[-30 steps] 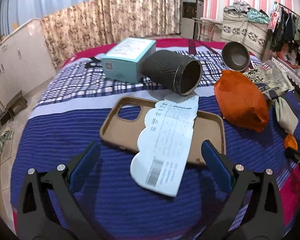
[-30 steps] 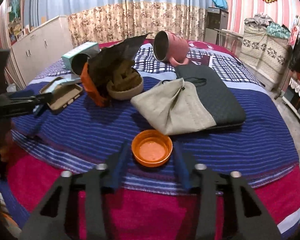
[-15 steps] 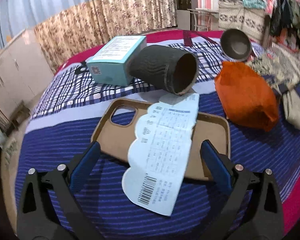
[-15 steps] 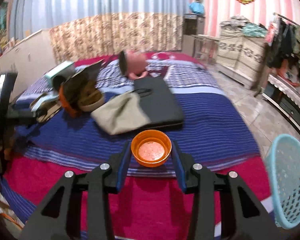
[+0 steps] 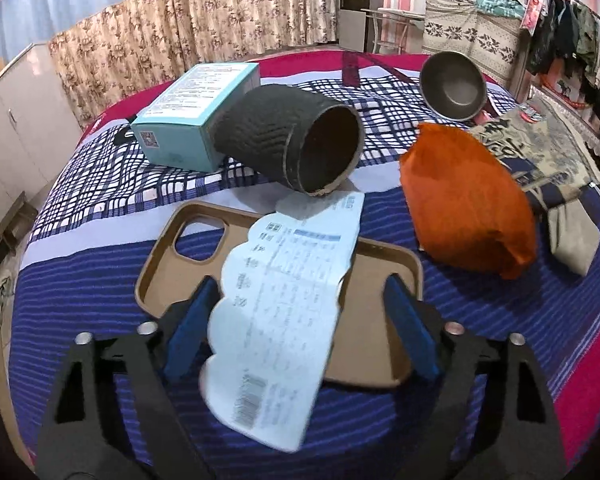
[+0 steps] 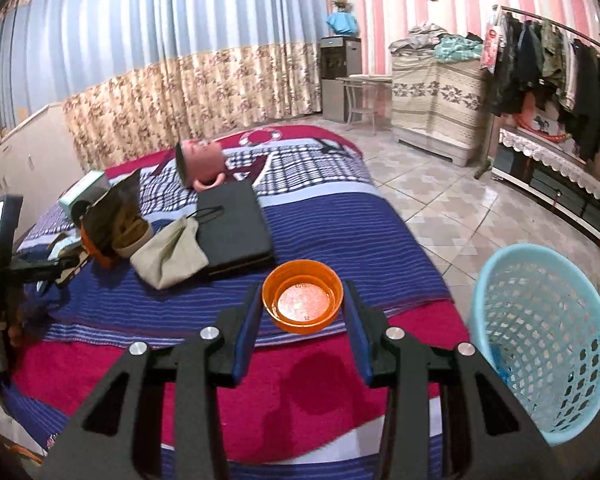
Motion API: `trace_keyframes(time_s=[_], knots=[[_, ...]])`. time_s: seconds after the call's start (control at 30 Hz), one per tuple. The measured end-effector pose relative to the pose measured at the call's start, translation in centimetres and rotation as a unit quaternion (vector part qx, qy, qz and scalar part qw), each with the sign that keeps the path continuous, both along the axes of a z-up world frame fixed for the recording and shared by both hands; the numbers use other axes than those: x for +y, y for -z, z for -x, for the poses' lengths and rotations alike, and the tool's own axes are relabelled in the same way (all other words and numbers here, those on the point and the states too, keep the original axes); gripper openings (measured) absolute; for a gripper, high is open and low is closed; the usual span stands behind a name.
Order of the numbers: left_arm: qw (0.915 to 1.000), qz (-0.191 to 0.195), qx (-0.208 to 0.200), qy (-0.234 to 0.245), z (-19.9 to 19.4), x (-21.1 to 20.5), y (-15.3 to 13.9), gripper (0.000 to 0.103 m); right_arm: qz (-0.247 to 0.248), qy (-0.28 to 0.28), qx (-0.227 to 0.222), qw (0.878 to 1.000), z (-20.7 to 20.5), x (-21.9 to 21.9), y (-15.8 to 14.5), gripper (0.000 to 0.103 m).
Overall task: Collect trash
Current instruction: 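Grasp the white receipt with left tool while right grasps orange lid, then carry the receipt and orange lid toward the blue basket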
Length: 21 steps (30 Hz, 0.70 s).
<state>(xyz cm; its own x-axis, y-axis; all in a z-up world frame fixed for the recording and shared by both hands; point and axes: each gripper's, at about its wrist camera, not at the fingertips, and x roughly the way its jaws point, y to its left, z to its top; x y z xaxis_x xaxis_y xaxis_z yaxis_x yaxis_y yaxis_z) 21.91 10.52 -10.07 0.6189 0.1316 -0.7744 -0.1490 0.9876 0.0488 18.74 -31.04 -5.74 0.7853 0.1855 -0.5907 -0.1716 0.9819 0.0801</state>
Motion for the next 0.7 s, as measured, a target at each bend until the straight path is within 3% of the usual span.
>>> trace_keyframes(time_s=[0.07,0.23,0.4,0.7], knots=[[0.9999,-0.006,0.000,0.015,0.6,-0.7,-0.2,0.053,-0.005,0.007,-0.003,1.000,0.2,-0.8,-0.3,0.041],[0.9994,-0.030,-0.006,0.019,2.2,-2.3,-0.8,0.053,-0.017,0.035,-0.016,0.999,0.6,-3.5,-1.1,0.041],[0.9991,-0.028,-0.031,0.004,3.3,-2.7,-2.8,0.053,-0.025,0.065,-0.023,0.997,1.1,-6.0,-1.6,0.041],[0.9909,-0.042,-0.128,0.013,4.0,-5.5,-10.8,0.053,-0.018,0.121,-0.039,0.992,1.5,-9.4,-2.3,0.041]])
